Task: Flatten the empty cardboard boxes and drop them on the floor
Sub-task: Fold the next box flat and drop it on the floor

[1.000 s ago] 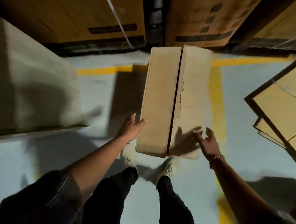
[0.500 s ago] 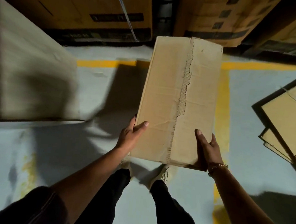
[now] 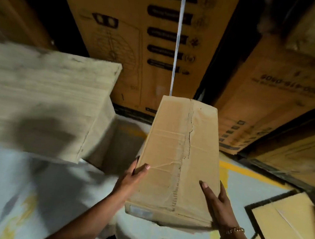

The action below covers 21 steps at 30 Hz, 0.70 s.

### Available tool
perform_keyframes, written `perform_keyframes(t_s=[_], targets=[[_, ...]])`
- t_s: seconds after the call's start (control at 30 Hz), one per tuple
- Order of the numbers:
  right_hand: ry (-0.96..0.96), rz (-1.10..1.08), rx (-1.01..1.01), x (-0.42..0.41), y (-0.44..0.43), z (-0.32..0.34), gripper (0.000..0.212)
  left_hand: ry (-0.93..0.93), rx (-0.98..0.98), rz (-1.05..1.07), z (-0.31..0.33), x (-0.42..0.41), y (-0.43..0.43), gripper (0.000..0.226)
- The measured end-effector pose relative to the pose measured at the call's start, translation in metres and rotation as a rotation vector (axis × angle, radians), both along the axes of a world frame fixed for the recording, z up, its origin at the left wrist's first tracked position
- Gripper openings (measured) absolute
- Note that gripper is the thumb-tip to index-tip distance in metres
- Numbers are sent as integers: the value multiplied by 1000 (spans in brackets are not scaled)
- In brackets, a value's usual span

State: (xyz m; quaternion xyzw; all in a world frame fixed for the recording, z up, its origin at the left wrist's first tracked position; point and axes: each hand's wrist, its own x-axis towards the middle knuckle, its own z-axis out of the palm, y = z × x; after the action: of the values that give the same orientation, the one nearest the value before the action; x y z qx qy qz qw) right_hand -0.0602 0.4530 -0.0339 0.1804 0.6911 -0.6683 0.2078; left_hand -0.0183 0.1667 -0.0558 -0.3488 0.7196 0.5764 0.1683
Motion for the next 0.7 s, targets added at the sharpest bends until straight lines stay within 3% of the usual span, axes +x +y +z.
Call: perform_keyframes(t_s=[0.27, 0.33, 0.43, 0.6, 0.7], targets=[[353, 164, 23, -29, -143, 131, 59, 440, 77, 187, 125, 10, -143, 93], [407, 202, 29, -29, -194, 153, 62, 499, 80, 236, 152, 19, -189, 82], [438, 264, -21, -22, -275, 176, 68, 566, 47, 284, 184, 44, -263, 45], [452, 401, -80, -4, -402, 189, 88, 614, -9, 397, 205, 94, -381, 26], [451, 440, -104, 2, -467, 190, 71, 650, -62, 433, 207, 118, -433, 30]])
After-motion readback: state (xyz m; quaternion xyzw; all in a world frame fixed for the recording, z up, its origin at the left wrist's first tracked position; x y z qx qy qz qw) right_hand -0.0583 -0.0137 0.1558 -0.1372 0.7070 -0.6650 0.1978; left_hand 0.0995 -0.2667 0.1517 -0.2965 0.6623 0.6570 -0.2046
